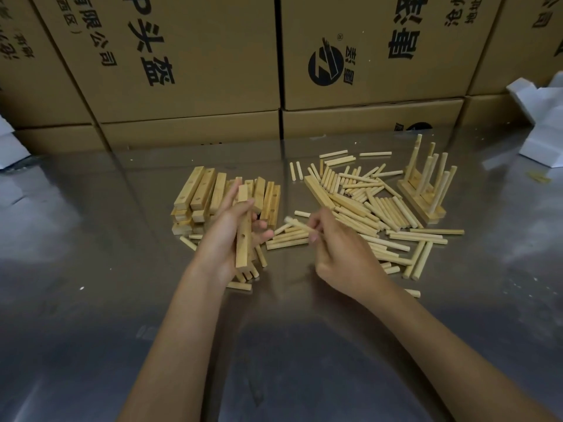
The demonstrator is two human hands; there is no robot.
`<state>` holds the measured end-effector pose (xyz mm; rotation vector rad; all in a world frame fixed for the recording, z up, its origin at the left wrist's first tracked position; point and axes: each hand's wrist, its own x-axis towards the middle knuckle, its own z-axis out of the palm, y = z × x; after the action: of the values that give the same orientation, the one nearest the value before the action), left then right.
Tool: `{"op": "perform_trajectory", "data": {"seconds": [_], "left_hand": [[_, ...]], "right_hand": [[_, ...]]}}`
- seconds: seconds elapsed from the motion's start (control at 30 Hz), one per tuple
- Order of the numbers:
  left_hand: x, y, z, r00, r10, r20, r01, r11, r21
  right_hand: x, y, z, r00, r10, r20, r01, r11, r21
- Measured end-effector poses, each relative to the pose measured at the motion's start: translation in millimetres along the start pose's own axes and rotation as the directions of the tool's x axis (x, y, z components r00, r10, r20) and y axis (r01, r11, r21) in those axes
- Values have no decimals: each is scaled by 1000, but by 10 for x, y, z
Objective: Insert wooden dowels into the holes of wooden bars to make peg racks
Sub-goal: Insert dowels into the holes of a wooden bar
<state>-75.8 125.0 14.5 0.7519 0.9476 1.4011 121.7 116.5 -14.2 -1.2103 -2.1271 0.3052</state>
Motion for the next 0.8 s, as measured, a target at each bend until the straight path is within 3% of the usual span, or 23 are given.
{"op": "perform_trajectory", "data": {"seconds": [0.1, 0.27, 0.47, 0.8], "left_hand": [[-32, -38, 82, 979, -85, 183, 78, 996, 47], [-89, -116, 220, 932, -119, 342, 54, 980, 194], [-83, -122, 244, 942, -62, 330, -48, 947, 317], [-131, -146, 269, 937, -9, 350, -157, 882, 444]], "right_hand": [[7, -41, -107, 993, 23, -112, -3, 984, 177], [-4, -92, -179, 971, -8, -240, 17, 999, 38], [-16, -108, -268, 942, -94, -321, 47, 987, -152], [-15, -51, -352, 962, -159, -221, 122, 978, -172]]}}
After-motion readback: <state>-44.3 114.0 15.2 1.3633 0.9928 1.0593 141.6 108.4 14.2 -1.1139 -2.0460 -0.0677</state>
